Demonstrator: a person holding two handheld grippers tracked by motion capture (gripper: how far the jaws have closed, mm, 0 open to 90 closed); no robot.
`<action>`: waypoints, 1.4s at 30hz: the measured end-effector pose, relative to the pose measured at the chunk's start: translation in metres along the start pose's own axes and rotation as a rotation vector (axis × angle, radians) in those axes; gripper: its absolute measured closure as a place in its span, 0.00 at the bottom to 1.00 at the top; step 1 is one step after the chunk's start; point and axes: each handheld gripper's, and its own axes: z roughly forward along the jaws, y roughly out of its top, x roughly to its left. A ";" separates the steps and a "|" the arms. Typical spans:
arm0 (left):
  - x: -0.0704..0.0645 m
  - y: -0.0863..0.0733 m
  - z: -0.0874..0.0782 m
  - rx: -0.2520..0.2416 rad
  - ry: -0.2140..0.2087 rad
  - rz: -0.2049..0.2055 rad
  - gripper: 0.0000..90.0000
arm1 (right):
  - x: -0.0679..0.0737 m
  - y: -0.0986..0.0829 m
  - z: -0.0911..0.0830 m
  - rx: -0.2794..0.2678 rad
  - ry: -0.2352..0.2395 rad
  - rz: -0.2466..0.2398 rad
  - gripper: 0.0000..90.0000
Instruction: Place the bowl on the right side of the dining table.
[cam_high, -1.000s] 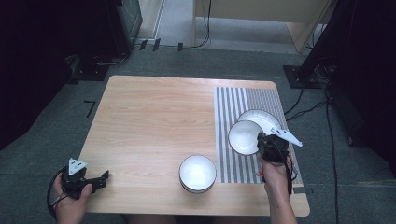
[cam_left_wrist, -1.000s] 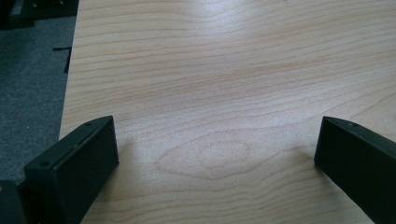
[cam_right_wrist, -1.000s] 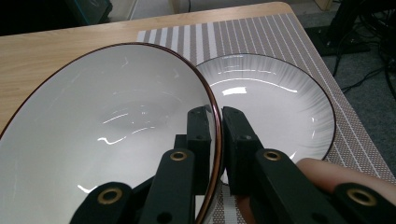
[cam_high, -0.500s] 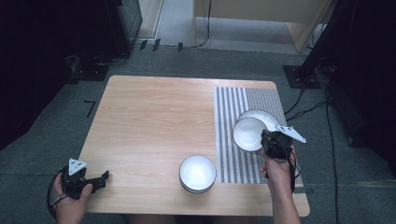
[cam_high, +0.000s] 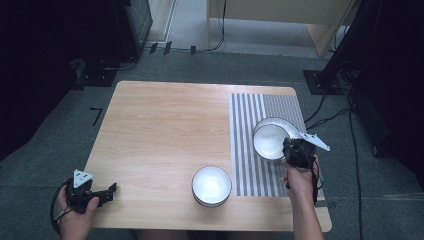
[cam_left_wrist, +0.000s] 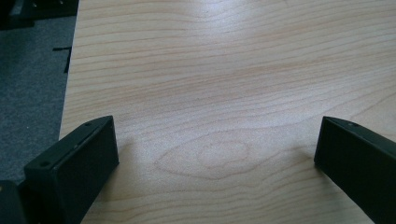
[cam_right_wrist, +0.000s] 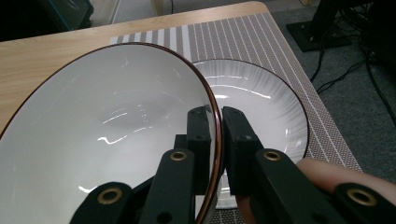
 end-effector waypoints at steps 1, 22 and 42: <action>0.000 0.000 0.000 0.000 0.000 0.000 0.00 | -0.001 0.000 0.001 0.000 -0.001 0.000 0.93; 0.000 0.000 0.000 0.000 0.000 0.000 0.00 | -0.020 0.005 0.012 0.011 -0.038 0.020 0.93; 0.000 0.000 0.000 0.000 0.000 0.000 0.00 | -0.025 0.016 0.022 0.012 -0.070 0.026 0.93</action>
